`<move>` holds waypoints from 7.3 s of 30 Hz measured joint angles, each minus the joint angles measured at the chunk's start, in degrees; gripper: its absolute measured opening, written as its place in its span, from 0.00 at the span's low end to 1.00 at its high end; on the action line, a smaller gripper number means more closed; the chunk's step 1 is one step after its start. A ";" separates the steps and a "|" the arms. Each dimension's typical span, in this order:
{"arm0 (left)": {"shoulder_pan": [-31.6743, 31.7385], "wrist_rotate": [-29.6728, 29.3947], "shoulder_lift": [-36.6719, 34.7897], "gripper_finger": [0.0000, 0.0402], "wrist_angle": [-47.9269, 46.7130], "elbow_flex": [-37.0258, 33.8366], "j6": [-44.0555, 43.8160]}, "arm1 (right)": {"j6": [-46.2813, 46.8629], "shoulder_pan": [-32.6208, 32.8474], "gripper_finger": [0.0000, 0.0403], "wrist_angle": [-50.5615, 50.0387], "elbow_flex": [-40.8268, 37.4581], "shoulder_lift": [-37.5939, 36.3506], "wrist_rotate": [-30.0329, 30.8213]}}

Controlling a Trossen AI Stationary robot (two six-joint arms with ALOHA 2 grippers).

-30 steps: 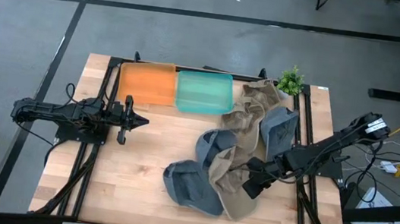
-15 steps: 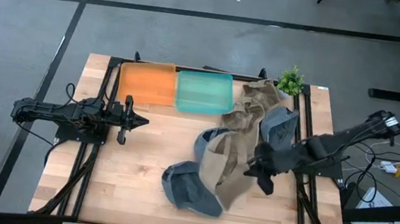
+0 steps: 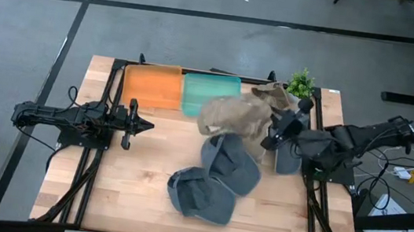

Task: Pick & Place hat
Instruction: Put the bottom brown cap into the green bin

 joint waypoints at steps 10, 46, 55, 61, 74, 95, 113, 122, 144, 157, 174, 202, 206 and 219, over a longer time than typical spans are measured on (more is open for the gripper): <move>-0.01 -3.35 -0.02 0.04 0.72 -0.01 6.46 | -13.48 -8.06 0.04 7.08 0.34 -0.02 -15.31; 0.00 -11.03 11.72 0.18 14.09 11.47 -24.48 | -3.87 -16.76 0.04 15.38 0.34 15.34 -26.26; -0.01 -13.67 32.12 0.43 3.22 30.22 -8.16 | -10.16 -20.01 0.05 15.40 0.34 15.41 -27.22; 0.03 -18.12 43.90 0.55 1.94 39.06 -0.12 | -9.36 -21.18 0.05 15.41 0.34 15.43 -27.15; 0.58 -12.98 51.69 0.60 1.10 42.92 4.94 | -8.86 -21.80 0.04 14.70 0.34 15.45 -28.33; 0.60 -16.91 61.57 0.46 14.79 42.94 3.63 | -8.65 -21.81 0.09 15.42 0.34 15.45 -32.13; 0.58 -18.66 59.56 0.10 9.19 42.92 4.52 | -4.61 -21.81 0.04 14.94 0.34 15.45 -31.72; 0.86 -18.72 52.82 0.35 0.70 42.92 4.45 | -4.59 -21.81 0.09 14.99 0.34 15.45 -31.68; 6.40 -10.73 54.47 0.63 -5.62 42.92 5.52 | -5.37 -21.81 0.04 19.04 0.34 15.45 -38.19; 9.89 -1.39 59.54 0.59 4.30 42.92 2.92 | -6.49 -21.79 0.03 22.67 0.34 15.45 -38.28; 9.87 -5.36 58.76 0.02 -1.55 42.92 -1.16 | -7.63 -21.79 0.04 23.11 0.34 15.45 -38.21; 9.74 -10.11 50.82 0.01 6.49 42.89 26.97 | 22.40 -28.11 0.23 23.62 0.34 15.43 -55.65; 9.74 -3.88 50.84 0.01 6.50 42.89 24.95 | 22.82 -28.60 0.39 25.36 0.34 15.72 -58.06; 9.71 5.18 55.14 0.01 15.15 42.89 19.87 | 27.24 -28.63 0.82 41.39 0.32 25.79 -67.06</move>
